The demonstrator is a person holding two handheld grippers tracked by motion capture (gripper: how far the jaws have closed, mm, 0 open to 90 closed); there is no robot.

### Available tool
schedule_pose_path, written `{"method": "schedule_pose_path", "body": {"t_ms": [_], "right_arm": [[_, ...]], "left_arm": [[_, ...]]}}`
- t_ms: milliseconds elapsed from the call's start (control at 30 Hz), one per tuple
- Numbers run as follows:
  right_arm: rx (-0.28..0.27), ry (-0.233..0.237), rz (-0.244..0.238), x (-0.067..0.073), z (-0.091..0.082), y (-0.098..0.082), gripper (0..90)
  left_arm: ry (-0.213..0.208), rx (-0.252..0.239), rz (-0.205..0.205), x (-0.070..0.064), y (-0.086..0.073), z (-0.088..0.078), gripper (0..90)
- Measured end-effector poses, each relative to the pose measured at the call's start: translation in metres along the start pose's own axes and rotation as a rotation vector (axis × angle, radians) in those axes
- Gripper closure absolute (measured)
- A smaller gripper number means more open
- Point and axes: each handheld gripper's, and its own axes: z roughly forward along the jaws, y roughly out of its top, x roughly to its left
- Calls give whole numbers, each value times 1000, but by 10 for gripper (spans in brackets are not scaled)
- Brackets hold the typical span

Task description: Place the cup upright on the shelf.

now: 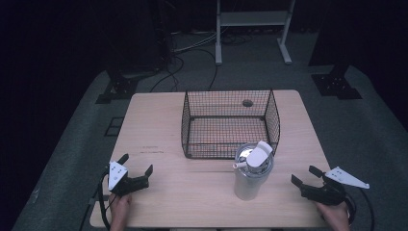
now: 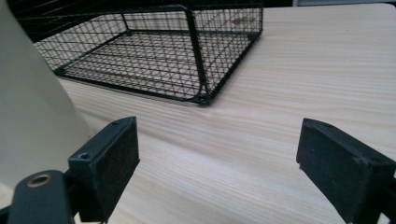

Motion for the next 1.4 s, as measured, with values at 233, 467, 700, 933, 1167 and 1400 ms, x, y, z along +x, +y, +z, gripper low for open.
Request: {"method": "schedule_pose_path", "body": {"t_ms": [233,467,700,933,1167,1400], "right_arm": [[3,40,-38,9,-4,6,124],[-1,73,-61,15,-6,14,124],[3,151,-103,27,-7,25,99],[11,190,-136,35,-6,31,83],[28,226,-168,45,-4,36,72],[33,259,-201,56,-3,39,62]], "left_arm": [[-1,1,4,-1,0,0,0],[-3,0,4,-1,0,0,0],[-3,-1,3,0,0,0,0],[-3,0,4,-1,0,0,0],[-3,0,3,-1,0,0,0],[-4,0,3,0,0,0,0]]}}
